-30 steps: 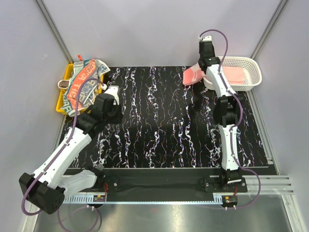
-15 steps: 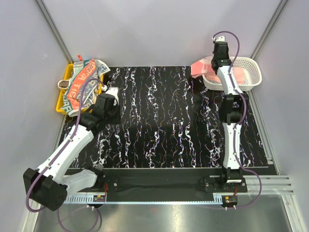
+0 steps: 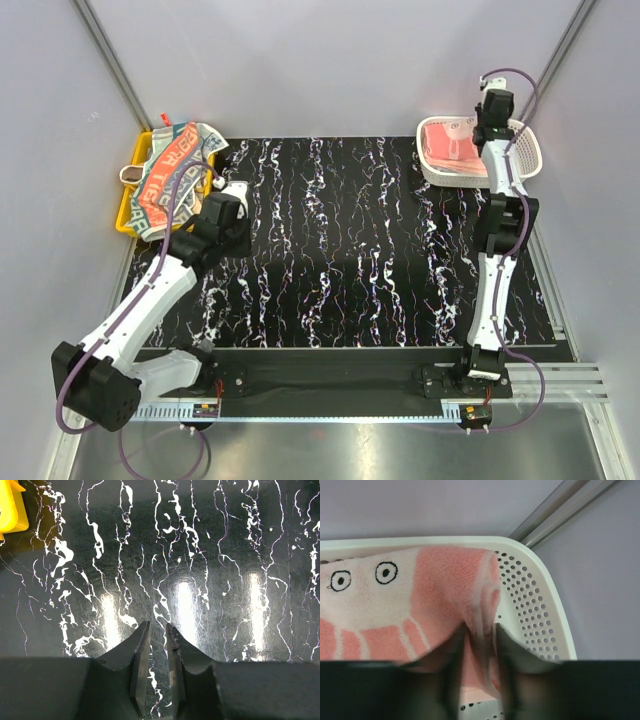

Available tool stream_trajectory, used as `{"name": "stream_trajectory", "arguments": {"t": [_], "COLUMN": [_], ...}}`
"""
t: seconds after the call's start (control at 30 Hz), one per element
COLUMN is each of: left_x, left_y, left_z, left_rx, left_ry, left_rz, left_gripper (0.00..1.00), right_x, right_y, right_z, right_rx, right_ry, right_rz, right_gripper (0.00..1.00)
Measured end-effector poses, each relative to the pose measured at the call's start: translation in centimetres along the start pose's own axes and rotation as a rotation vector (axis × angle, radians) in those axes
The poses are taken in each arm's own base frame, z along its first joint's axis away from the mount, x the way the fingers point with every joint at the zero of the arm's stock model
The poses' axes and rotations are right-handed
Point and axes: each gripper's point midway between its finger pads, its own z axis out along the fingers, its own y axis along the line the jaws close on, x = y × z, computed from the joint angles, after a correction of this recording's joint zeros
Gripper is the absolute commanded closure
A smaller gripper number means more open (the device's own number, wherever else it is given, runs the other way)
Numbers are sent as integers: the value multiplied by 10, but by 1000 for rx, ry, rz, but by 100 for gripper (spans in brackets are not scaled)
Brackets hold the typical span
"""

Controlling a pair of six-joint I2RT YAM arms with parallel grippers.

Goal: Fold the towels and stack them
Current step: Neatly place the folded towel into the bin, then grab crumpled towel

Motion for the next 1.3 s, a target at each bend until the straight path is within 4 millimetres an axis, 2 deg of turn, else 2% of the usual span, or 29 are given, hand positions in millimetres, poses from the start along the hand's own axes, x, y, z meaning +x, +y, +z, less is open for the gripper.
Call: {"name": "stream_trajectory", "arguments": {"t": [0.07,0.1,0.13,0.17,0.3,0.47,0.57,0.67,0.73,0.83,0.93,0.97,1.03,1.07,1.17,1.3], "left_x": [1,1,1,2,2,2,1,0,-3,-26,-68,-84,-109,-119,-137,-143], "left_y": [0,0,0,0,1,3,7,9,11,13,27,37,65,81,132,202], "left_z": [1,2,3,3,4,4,5,4,1,-6,-9,-8,-2,3,28,79], "left_rx": [-1,-2,-3,-3,-6,-10,-17,-23,-37,-64,-136,-174,-283,-336,-488,-627], "left_ry": [5,7,9,12,15,14,13,12,10,-32,-108,-144,-200,-224,-250,-214], "left_rz": [0,0,1,2,7,1,-10,-23,-38,-80,-167,-211,-296,-336,-447,-569], "left_gripper": [76,76,76,76,76,76,76,72,68,68,56,48,42,37,35,35], "right_x": [14,22,30,36,47,37,26,5,-7,-37,-65,-66,-57,-45,3,71], "right_y": [-1,-2,-1,-1,10,23,29,34,30,51,111,137,190,212,257,290], "right_z": [8,11,14,17,18,7,-13,-53,-85,-153,-236,-266,-321,-342,-374,-404], "right_rx": [-33,-47,-62,-70,-112,-158,-211,-302,-334,-407,-563,-635,-781,-838,-926,-962], "right_ry": [18,29,42,51,84,102,131,152,150,117,56,52,60,87,198,345], "right_rz": [38,57,72,90,150,257,355,468,518,543,535,529,505,490,445,381], "right_gripper": [24,16,4,1,0,0,0,0,0,0,0,0,0,0,0,0]}}
